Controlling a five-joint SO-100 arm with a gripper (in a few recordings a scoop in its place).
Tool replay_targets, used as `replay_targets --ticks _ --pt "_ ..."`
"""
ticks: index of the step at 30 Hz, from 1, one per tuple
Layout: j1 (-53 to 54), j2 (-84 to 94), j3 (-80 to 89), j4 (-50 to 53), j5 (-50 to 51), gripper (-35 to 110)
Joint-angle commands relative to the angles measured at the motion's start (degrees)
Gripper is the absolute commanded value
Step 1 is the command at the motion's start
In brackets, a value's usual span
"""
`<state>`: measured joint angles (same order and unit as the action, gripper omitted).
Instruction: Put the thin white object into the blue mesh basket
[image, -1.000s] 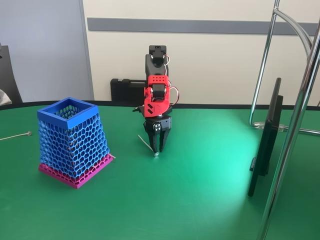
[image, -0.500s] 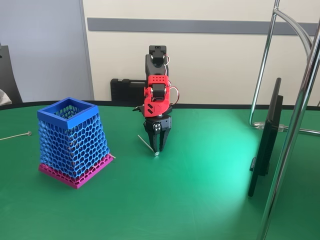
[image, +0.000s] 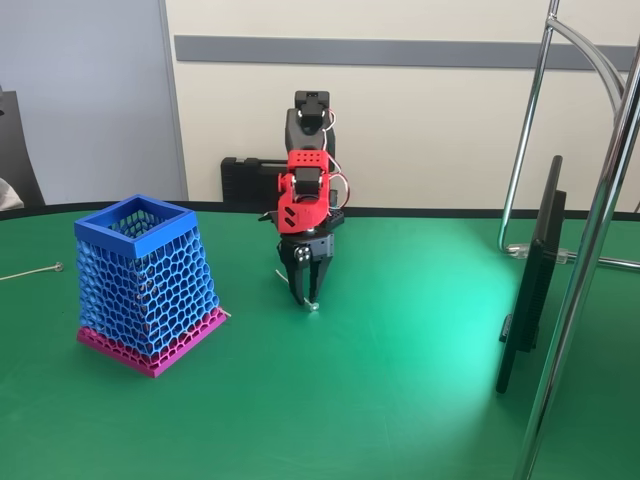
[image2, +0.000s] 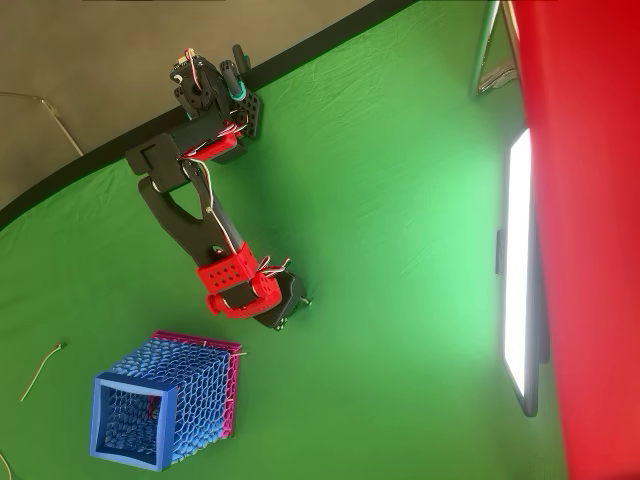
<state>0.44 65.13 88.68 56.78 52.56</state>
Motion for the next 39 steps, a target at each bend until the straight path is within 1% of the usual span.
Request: replay_targets --ticks 1,20,31,39 --pt "0.26 2.72 -0.44 0.26 -0.26 13" --pt "-0.09 -1.05 -3.87 0.44 -0.97 11" --pt "-0.09 -3.43 -7.12 2.81 -0.79 11" --pt "0.09 -4.66 -8.96 4.04 -1.67 6"
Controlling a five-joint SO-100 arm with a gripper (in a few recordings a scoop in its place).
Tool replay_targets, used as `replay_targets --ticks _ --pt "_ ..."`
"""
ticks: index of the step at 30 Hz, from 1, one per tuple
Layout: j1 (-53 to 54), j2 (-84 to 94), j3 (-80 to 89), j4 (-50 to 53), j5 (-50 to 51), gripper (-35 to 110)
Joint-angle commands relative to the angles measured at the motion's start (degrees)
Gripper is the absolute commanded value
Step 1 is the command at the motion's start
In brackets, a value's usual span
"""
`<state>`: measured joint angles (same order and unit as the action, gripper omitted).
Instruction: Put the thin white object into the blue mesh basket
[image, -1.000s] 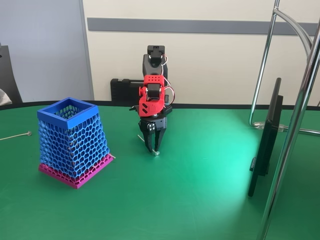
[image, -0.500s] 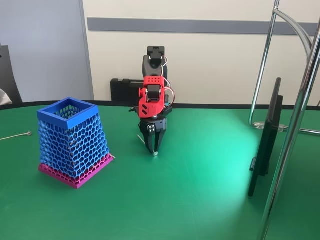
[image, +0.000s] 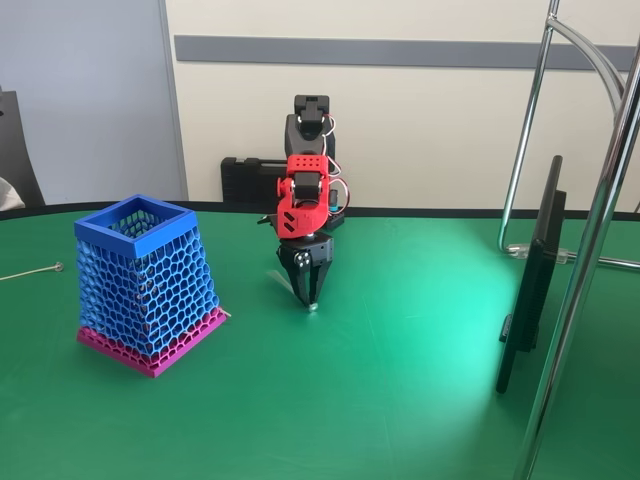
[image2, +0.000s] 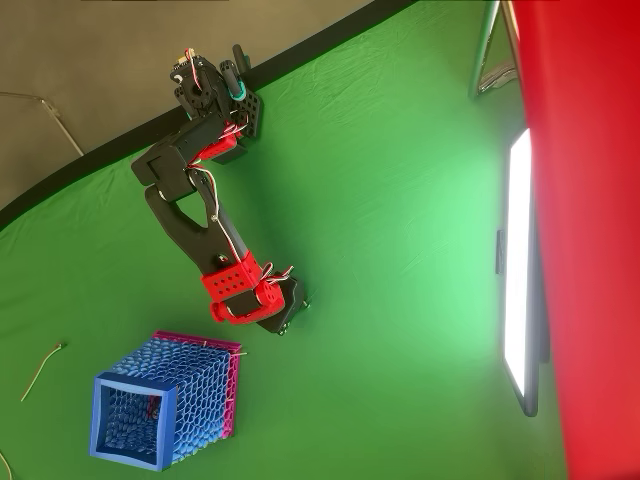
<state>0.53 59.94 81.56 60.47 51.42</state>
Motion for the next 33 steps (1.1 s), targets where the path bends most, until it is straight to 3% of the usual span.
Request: replay_targets --ticks 1,16,33 --pt "0.0 0.53 -1.85 0.35 -0.62 5" --pt "-1.58 5.98 -2.29 0.35 -4.66 4" --pt "-3.43 12.39 -20.13 -1.41 -25.4 1"
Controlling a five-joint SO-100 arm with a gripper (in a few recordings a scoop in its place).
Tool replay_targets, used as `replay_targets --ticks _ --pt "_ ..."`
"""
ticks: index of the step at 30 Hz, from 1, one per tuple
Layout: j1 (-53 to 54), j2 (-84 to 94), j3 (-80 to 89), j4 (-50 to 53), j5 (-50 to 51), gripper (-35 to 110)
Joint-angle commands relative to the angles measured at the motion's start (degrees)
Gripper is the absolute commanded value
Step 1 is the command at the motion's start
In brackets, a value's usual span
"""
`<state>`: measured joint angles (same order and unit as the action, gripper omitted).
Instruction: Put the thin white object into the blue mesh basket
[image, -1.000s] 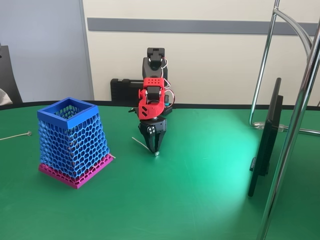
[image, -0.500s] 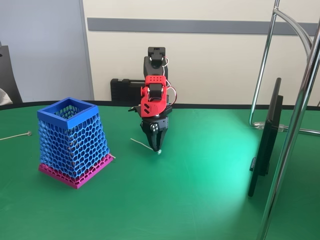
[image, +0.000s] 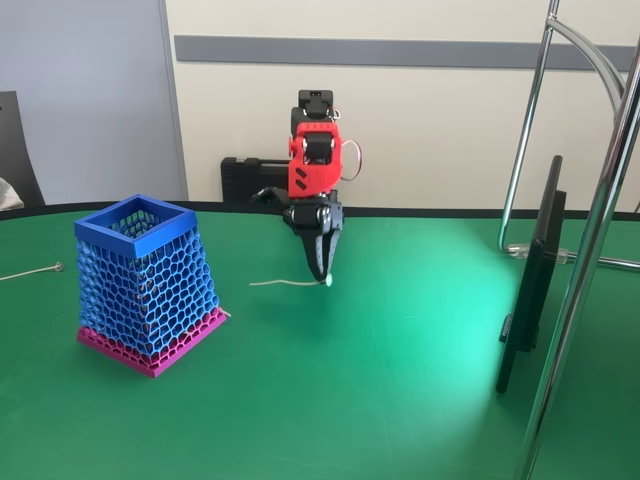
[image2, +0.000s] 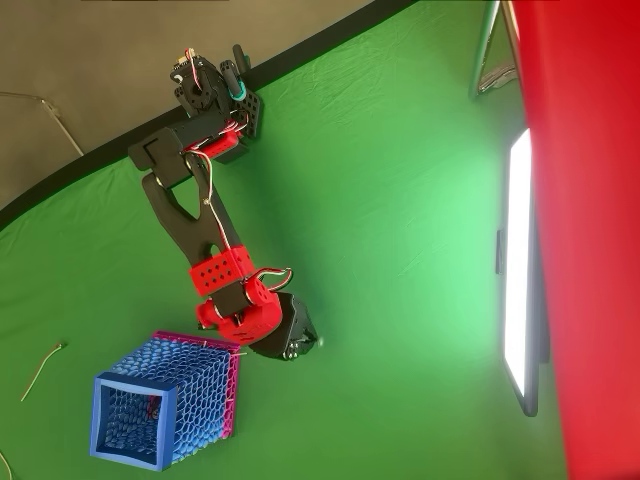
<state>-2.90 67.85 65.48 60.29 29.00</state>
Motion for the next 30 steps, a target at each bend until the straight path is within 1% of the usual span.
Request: replay_targets --ticks 1,8,15,18,26,30 --pt "0.0 5.19 -4.57 -2.2 -4.83 1" --pt "1.49 12.13 -5.27 -10.11 -14.5 1" --pt "7.91 20.04 -2.2 -20.04 -16.88 1" --pt "11.43 22.41 -0.97 -22.24 -14.68 1" --pt "19.42 24.35 0.44 -22.59 -2.9 1" --pt "21.36 25.75 3.87 -23.99 -0.53 1"
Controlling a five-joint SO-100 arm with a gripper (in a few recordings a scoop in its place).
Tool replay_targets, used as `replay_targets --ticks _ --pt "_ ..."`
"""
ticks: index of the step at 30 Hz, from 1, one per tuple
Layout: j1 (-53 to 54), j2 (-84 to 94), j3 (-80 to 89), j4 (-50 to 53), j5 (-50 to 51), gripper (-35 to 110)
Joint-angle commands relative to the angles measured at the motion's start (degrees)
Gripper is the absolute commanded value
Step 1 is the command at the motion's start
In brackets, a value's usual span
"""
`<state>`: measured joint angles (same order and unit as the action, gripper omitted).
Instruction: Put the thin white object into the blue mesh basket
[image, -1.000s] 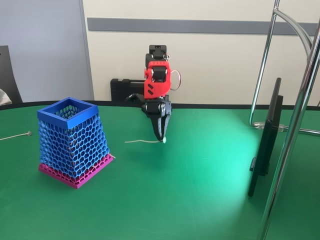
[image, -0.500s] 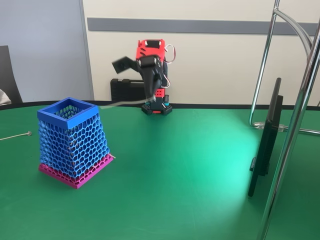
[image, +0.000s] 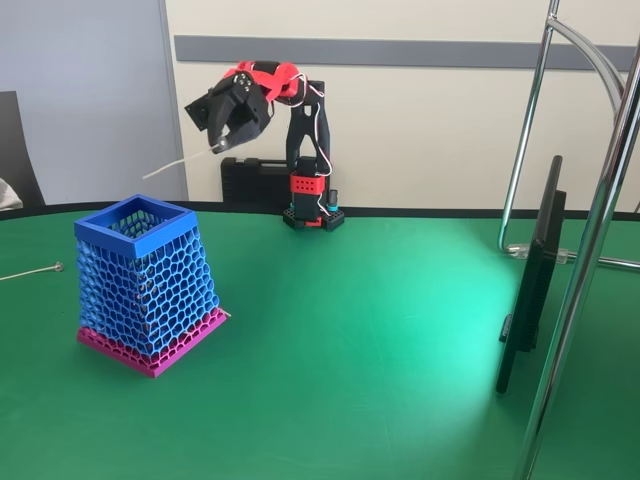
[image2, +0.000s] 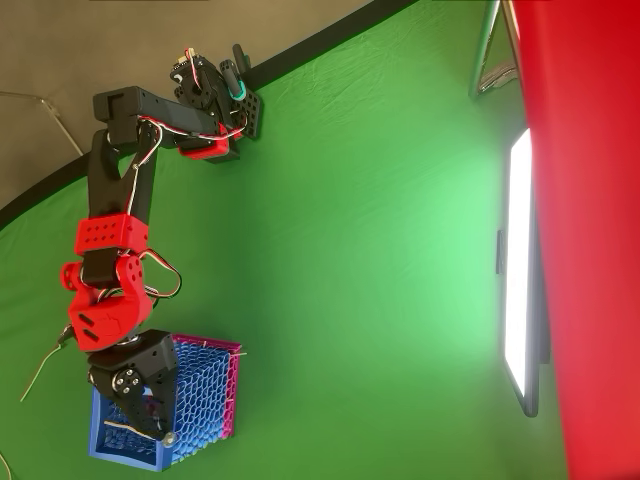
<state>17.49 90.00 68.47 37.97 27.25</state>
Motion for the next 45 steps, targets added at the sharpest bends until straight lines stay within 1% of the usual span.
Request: replay_targets --ticks 1,9,19,23,28,33,41,45 --pt "1.14 3.96 2.11 -2.64 1.49 1" --pt "2.2 6.06 11.07 -8.79 4.83 1" --pt "5.27 6.68 16.0 -8.96 10.28 0" --pt "8.7 7.21 17.23 -8.44 13.36 4" --pt "14.24 9.05 20.21 -8.53 15.56 13" --pt "18.46 10.46 22.76 -9.67 16.17 19" --pt "20.65 11.51 24.52 -11.16 15.82 19" --pt "20.13 13.45 24.61 -8.96 15.82 20"
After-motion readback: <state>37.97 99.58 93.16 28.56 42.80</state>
